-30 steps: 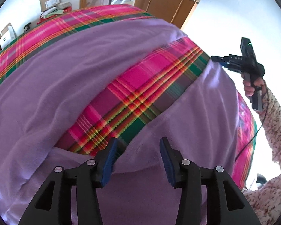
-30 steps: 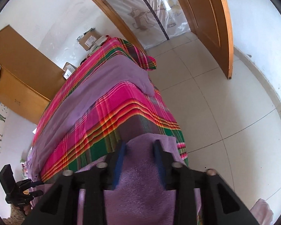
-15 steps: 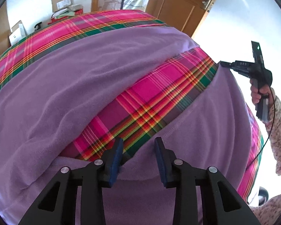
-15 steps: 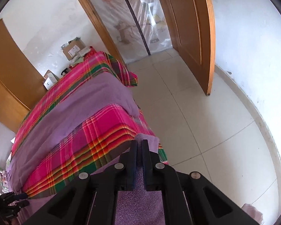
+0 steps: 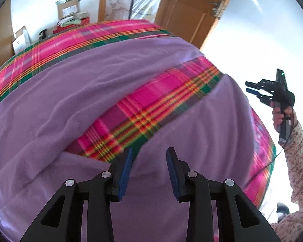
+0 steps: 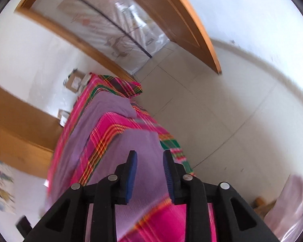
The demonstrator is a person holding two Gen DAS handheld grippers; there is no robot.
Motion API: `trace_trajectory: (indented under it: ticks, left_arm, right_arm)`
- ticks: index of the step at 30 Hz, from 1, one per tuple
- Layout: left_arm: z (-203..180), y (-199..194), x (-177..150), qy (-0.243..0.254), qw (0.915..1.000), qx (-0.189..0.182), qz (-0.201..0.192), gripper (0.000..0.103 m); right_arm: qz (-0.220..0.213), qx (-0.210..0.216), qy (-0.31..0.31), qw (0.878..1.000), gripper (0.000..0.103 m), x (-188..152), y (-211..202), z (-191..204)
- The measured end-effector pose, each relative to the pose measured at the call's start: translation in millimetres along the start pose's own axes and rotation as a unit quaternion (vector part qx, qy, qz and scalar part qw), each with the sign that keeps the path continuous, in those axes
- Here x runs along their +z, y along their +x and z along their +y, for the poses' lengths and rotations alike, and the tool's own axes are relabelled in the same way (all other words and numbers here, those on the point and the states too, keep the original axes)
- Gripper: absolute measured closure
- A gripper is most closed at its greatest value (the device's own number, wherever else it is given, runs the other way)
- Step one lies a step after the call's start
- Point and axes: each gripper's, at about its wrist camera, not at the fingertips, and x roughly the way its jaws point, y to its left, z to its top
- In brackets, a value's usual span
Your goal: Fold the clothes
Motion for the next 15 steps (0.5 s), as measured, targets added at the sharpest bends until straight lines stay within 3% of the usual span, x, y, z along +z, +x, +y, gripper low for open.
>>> trace_trajectory:
  ticks: [6,15]
  left_arm:
    - [-38.0,-20.7,-23.1,0.048,0.9987,-0.017,-0.002,0.067]
    - [-86.2,-27.1,-66.8,0.115,0.993,0.0,0.027,0.067]
  right_arm:
    - [0.02,0.034,0.049,0.998,0.071,-22.5,-0.9,-22.7]
    - [0.059,0.072,0.091,0.992,0.071,-27.2,29.3,-21.3]
